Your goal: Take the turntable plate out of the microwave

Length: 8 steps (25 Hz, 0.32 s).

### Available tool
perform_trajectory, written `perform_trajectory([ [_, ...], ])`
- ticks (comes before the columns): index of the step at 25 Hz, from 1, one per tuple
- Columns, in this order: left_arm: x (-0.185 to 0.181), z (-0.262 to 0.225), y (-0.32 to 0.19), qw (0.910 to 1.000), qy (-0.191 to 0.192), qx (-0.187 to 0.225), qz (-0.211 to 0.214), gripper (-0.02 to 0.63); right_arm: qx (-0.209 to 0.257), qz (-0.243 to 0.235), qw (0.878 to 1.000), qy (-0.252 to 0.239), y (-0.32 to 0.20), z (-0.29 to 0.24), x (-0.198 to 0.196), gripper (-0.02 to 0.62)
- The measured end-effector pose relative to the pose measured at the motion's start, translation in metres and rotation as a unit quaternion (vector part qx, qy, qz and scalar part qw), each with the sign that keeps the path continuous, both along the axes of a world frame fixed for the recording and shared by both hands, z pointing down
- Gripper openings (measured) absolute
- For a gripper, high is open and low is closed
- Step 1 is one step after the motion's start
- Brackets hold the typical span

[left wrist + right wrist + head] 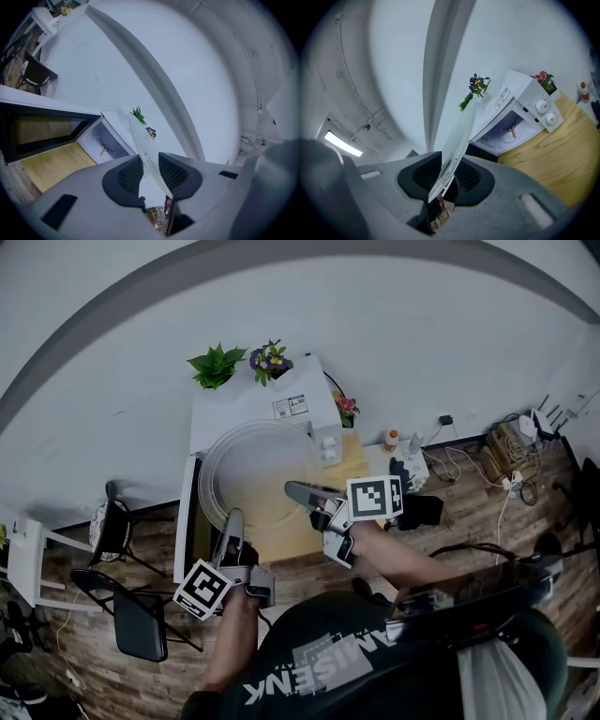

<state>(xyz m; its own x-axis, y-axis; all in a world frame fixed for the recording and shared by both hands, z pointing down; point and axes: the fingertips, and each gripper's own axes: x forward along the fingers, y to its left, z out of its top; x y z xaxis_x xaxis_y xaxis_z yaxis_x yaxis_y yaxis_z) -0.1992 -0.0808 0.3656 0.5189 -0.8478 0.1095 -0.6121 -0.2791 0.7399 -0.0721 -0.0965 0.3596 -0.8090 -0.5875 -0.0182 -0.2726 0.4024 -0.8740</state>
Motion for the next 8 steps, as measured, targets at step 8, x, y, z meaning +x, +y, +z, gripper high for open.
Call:
perform_trajectory([
  [8,0.0083,-0.0001,0.0050,0.9991,0.041,-0.007,0.003,0.103,0.003,-0.001,1.000,0.001,0.0021,-0.0019,0.0010,0.080],
])
